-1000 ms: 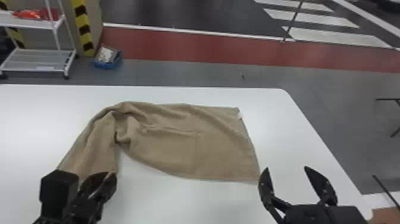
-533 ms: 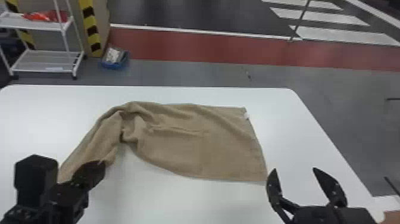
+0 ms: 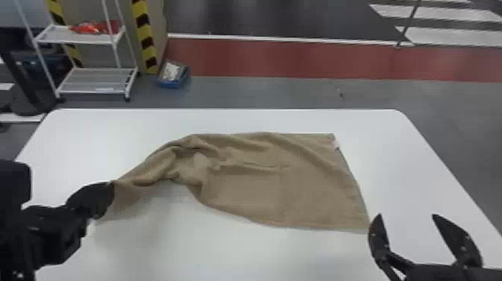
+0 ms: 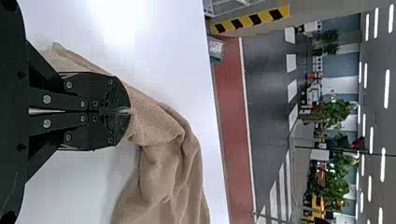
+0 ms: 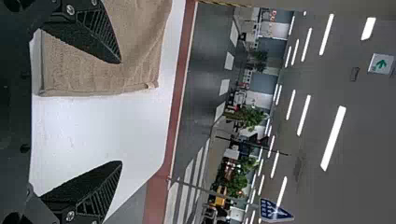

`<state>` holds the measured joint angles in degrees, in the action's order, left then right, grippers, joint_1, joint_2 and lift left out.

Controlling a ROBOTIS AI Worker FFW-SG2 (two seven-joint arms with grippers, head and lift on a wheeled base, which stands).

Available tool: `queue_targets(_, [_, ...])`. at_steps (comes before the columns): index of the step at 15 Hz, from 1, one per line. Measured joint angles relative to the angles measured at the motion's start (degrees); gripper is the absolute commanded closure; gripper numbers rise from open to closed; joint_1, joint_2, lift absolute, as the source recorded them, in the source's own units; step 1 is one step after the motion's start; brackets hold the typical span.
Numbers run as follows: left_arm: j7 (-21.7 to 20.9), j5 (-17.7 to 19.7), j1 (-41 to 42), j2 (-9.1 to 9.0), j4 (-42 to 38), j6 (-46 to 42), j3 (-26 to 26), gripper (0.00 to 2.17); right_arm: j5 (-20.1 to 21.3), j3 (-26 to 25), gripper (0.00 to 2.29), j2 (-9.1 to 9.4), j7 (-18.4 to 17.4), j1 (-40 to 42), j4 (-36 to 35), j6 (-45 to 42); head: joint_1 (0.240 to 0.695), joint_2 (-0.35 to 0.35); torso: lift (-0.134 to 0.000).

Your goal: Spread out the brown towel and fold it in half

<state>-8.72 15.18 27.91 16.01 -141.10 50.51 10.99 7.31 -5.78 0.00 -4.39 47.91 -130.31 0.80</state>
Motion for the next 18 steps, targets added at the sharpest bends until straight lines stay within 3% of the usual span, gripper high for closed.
queue_targets(4, [0.7, 3.8, -2.2, 0.56, -3.7, 4.9, 5.3, 1.70, 0.0, 0.2, 0.11, 0.00, 0.0, -0.7, 0.4, 0.2, 0.695, 0.000, -0.128])
queue_targets(12, [0.0, 8.0, -4.8, 0.69, -11.4, 17.8, 10.0, 1.70, 0.0, 0.1, 0.11, 0.00, 0.0, -1.0, 0.8, 0.2, 0.695, -0.004, -0.128])
queue_targets(15, [-2.4, 9.1, -4.3, 0.55, -16.7, 30.1, 13.7, 1.70, -0.1, 0.0, 0.11, 0.00, 0.0, -1.1, 1.2, 0.1, 0.695, 0.002, -0.128])
queue_targets(18, [-1.7, 10.6, -4.8, 0.24, -19.6, 36.5, 15.6, 1.70, -0.3, 0.0, 0.11, 0.00, 0.0, -1.2, 1.4, -0.1, 0.695, 0.010, -0.128])
